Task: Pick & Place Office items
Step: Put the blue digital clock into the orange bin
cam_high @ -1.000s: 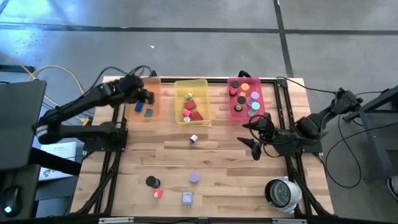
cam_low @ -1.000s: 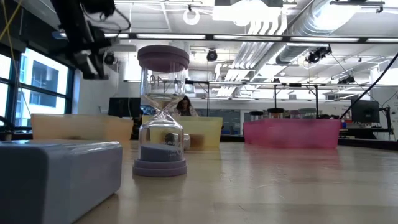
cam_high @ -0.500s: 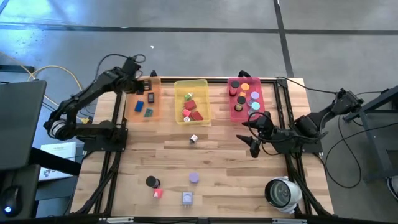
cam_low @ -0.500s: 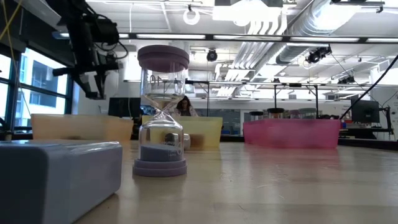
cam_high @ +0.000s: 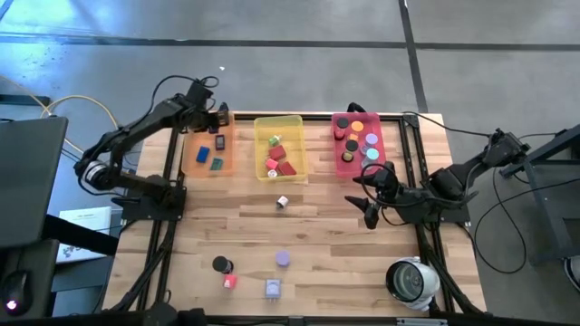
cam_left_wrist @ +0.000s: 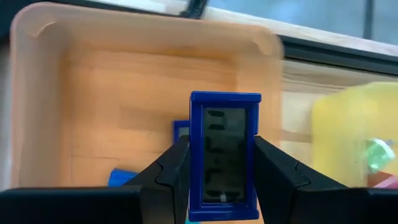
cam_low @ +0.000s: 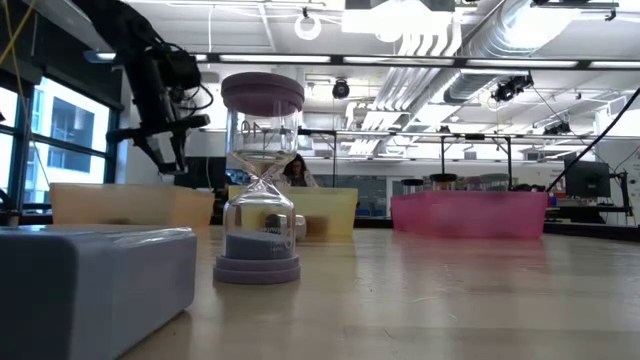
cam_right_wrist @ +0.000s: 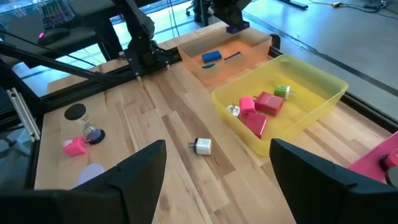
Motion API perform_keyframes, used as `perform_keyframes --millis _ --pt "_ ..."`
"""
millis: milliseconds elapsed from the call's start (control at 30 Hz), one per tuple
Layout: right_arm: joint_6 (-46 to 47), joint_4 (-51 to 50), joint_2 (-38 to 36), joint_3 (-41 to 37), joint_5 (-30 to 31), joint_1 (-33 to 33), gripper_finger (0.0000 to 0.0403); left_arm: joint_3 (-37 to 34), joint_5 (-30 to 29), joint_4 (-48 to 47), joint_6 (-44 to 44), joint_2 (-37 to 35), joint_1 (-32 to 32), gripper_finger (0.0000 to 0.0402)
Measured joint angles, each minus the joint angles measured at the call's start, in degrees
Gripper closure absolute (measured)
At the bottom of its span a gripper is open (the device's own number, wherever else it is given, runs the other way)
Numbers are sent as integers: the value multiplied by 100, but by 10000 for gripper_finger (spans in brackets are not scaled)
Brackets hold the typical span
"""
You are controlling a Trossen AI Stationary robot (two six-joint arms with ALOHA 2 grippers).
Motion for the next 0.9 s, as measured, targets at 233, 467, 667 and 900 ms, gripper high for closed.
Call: perform_keyframes --millis 233,467,667,900 --pt "21 -2 262 0 1 0 126 0 198 100 63 320 314 279" --pt "26 47 425 0 -12 -230 126 -2 122 364 66 645 535 279" --pt "47 89 424 0 -200 -332 126 -2 -17 518 68 1013 565 279" --pt "52 87 424 0 -170 -337 126 -2 -72 568 87 1437 566 279"
